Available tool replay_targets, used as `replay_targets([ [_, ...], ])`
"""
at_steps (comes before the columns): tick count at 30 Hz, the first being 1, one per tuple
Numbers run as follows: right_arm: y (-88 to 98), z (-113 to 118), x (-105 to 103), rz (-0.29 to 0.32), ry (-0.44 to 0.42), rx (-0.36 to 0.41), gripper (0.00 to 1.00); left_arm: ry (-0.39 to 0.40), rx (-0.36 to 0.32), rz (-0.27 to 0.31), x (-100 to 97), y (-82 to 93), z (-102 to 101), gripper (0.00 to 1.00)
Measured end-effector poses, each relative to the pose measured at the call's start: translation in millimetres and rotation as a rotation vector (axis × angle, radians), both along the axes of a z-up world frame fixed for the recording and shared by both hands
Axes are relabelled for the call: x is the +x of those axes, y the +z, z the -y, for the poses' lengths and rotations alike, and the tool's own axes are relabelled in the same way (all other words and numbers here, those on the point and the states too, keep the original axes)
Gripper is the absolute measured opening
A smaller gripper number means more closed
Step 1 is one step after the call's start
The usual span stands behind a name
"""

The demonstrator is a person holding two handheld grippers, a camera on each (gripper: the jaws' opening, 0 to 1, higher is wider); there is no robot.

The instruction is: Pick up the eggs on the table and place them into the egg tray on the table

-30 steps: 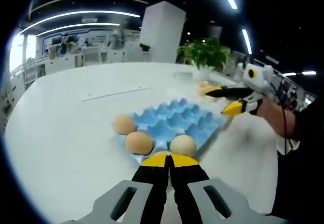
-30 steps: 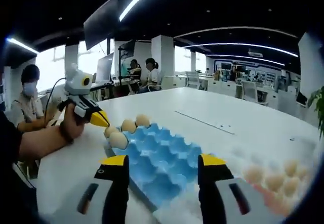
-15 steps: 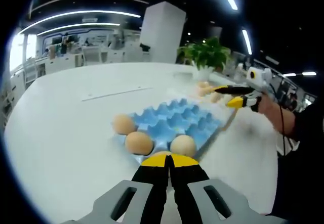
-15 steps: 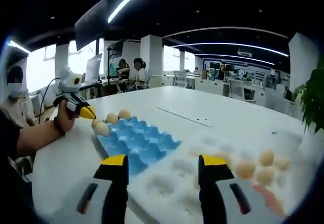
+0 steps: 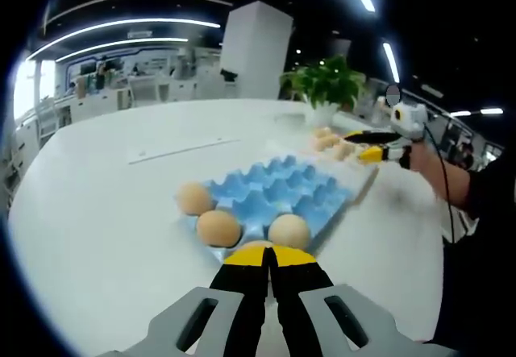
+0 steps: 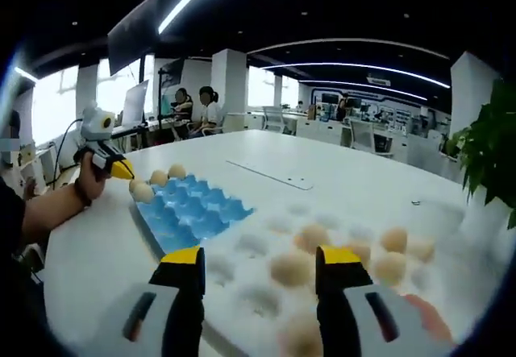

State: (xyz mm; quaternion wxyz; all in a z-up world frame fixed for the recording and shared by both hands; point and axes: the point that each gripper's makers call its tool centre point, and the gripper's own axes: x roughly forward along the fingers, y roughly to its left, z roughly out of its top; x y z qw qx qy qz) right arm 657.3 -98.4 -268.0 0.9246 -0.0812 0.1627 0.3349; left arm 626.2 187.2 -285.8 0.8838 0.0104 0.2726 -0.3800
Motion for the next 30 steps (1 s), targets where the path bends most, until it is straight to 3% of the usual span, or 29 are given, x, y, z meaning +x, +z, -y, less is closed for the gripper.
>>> replay_targets([
  [16, -3.5, 19, 6, -0.064, -0.028, 0.008, 0.55, -0.003, 0.002, 0.006, -3.7, 6.0, -3, 0.01],
  [25, -18.1, 13, 8, -0.121, -0.003, -0.024, 0.46, -0.010, 0.011, 0.023, -8.1, 9.5, 0, 0.01],
  [30, -20.7, 9, 15, -0.121, 0.015, -0.045, 0.43, -0.003, 0.002, 0.022, -9.1, 11.5, -2, 0.01],
])
